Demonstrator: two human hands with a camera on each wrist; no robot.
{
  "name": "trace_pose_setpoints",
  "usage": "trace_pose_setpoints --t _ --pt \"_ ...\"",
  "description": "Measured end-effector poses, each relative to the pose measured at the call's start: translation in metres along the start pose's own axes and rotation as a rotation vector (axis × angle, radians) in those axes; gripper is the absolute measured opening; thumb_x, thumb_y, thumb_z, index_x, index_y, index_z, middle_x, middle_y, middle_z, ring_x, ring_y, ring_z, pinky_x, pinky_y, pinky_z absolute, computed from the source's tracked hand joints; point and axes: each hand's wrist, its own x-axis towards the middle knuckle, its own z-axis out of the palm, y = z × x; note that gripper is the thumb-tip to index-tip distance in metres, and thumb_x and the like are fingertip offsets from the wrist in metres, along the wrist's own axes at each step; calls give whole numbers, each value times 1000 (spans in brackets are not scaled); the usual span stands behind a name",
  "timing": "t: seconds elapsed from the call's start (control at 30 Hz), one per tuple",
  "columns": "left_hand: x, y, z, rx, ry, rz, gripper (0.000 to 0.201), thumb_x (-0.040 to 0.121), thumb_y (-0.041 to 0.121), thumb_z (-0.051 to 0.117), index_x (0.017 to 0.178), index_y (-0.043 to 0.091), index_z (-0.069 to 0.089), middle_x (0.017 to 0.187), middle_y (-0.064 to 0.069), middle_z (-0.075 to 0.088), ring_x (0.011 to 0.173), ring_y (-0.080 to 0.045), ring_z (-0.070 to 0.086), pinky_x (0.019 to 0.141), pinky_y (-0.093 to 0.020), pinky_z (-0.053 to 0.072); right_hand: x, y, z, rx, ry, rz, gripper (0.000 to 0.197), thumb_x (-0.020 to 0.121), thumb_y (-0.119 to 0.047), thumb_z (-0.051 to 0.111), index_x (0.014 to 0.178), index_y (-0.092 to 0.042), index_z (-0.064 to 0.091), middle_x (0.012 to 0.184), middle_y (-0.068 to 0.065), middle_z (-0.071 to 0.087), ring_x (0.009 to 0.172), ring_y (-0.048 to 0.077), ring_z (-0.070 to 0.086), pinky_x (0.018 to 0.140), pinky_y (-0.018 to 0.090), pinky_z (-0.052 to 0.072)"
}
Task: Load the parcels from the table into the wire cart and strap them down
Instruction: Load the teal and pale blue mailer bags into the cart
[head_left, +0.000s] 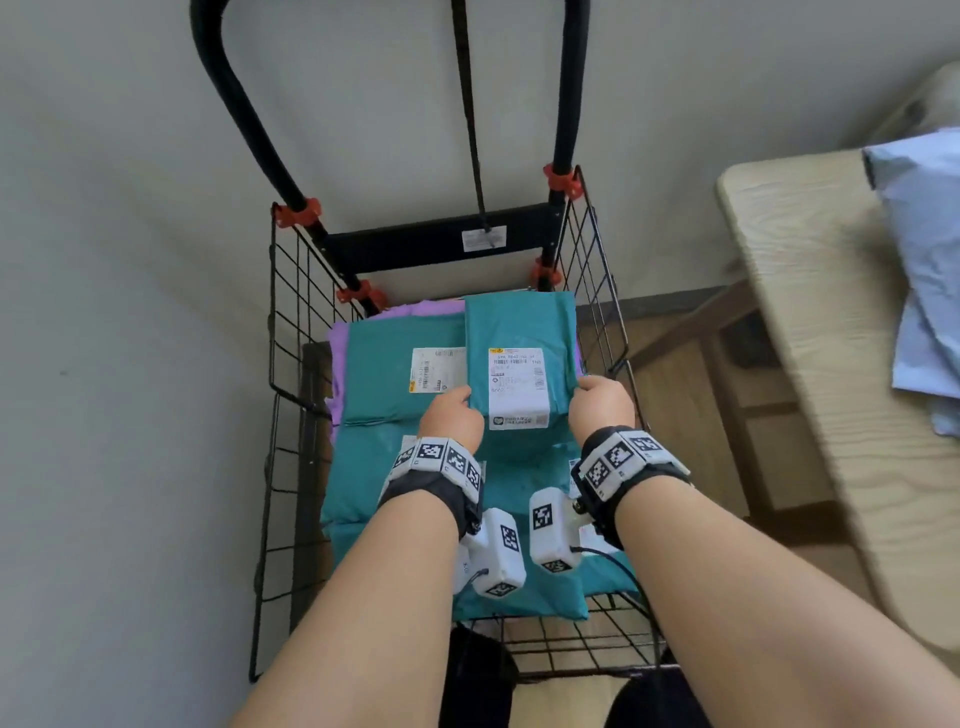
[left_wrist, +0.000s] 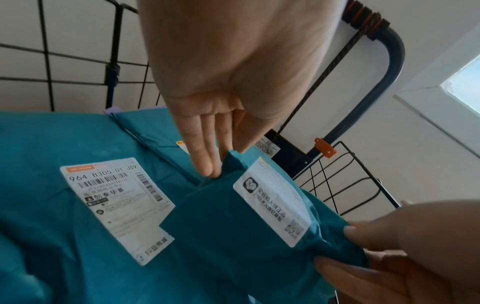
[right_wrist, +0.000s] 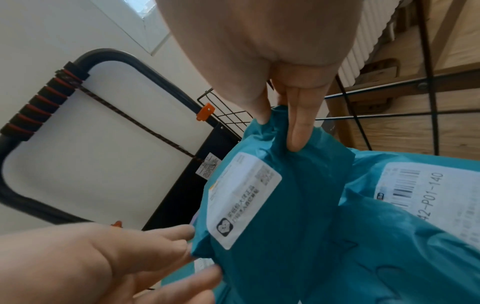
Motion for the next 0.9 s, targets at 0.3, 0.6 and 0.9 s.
trace_pose_setpoints --t 0.3,0.6,0.9 --pt "-20 4 3 93 -179 -46 70 88 -10 30 148 24 33 153 -5 35 127 -31 49 102 -39 46 -19 -2 -17 -125 -97 -29 64 88 0 36 147 -26 37 139 13 46 102 29 59 84 34 52" --pt "-56 21 4 161 -31 -19 62 89 -7 32 144 20 42 150 -3 40 126 -28 50 101 -35 45 -28 -8 -46 -229 -228 -114 55 91 -6 40 143 -23 43 139 12 49 116 29 57 97 38 49" --pt "-20 5 19 125 66 -48 58 91 2 37 148 13 30 148 -10 40 123 -32 51 97 -40 47 -4 -5 -13 -251 -239 -64 55 93 -10 43 146 -17 32 138 18 47 119 34 52 94 36 45"
